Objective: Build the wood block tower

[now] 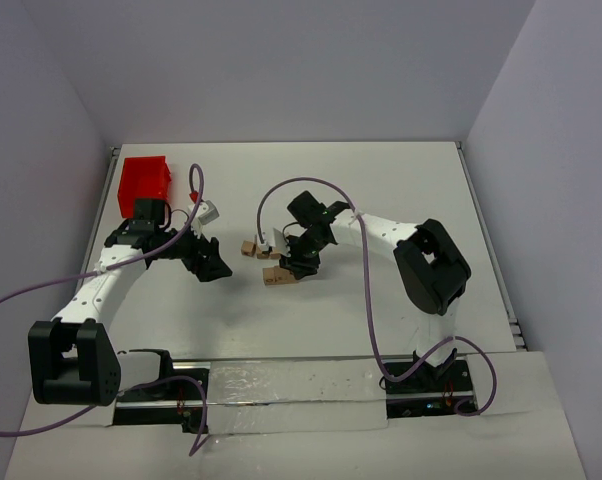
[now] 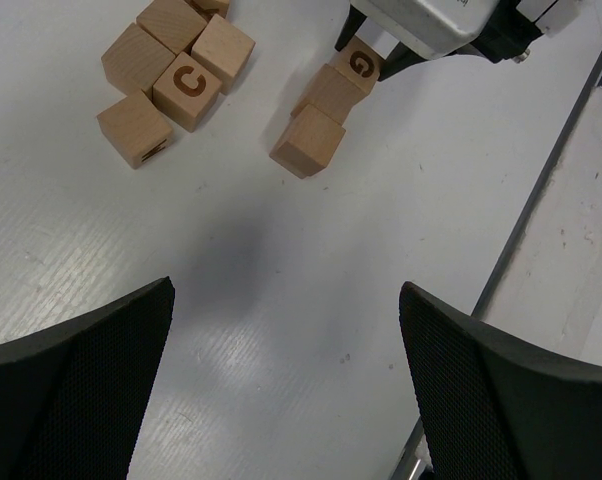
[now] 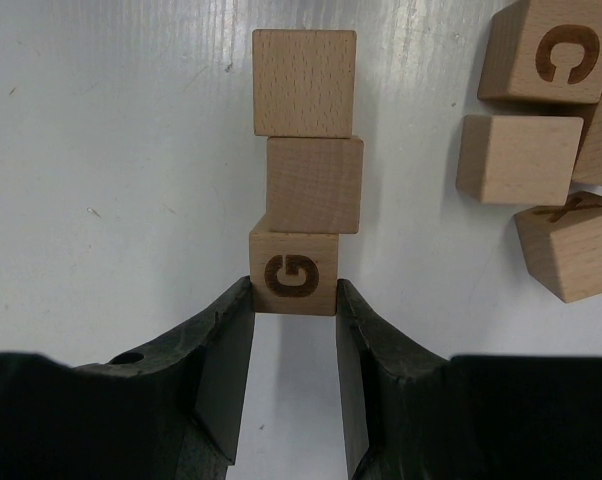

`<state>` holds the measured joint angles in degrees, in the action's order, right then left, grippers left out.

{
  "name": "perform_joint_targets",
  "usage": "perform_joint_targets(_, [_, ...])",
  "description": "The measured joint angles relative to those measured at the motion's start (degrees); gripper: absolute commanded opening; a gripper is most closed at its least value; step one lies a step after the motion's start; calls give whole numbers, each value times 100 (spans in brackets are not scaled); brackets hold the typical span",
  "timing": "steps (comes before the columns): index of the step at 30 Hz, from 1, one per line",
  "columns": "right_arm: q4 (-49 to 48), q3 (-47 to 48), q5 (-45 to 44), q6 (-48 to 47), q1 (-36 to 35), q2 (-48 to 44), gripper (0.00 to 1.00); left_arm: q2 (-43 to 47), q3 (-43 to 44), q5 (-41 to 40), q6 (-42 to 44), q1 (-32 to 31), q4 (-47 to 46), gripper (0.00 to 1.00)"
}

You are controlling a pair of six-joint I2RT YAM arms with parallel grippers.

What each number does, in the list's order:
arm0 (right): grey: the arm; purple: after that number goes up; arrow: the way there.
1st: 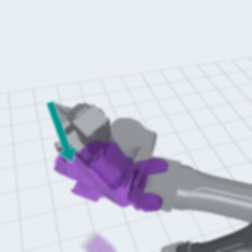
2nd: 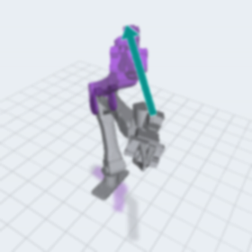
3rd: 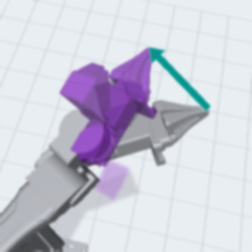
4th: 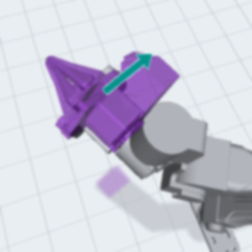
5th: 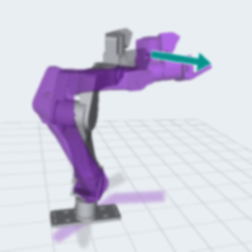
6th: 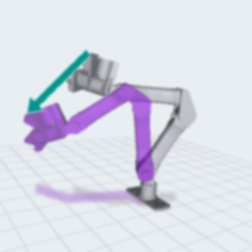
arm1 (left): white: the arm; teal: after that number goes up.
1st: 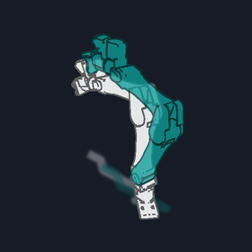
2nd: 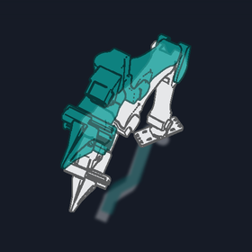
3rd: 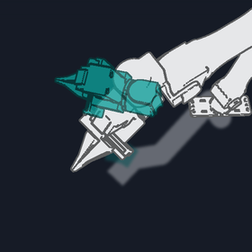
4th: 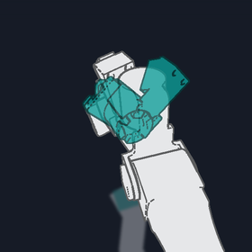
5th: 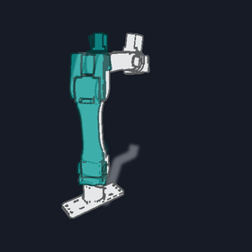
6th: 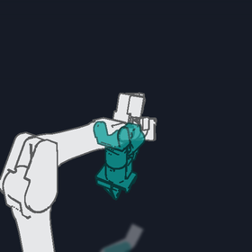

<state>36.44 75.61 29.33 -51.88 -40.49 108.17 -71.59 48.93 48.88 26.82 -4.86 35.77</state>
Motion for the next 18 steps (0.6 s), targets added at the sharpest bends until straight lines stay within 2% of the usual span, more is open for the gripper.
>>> perform_joint_targets(10, [-1,16,-30,35,-31,5,56,0,0,0,45,0,0,99])
perform_joint_targets(14, [-3,19,-41,48,-58,10,73,0,0,0,48,0,0,99])
perform_joint_targets(17, [0,20,-60,73,-74,10,93,0,0,0,54,0,0,99])
perform_joint_targets(18, [-1,20,-72,80,-80,10,95,0,0,0,56,0,0,99])
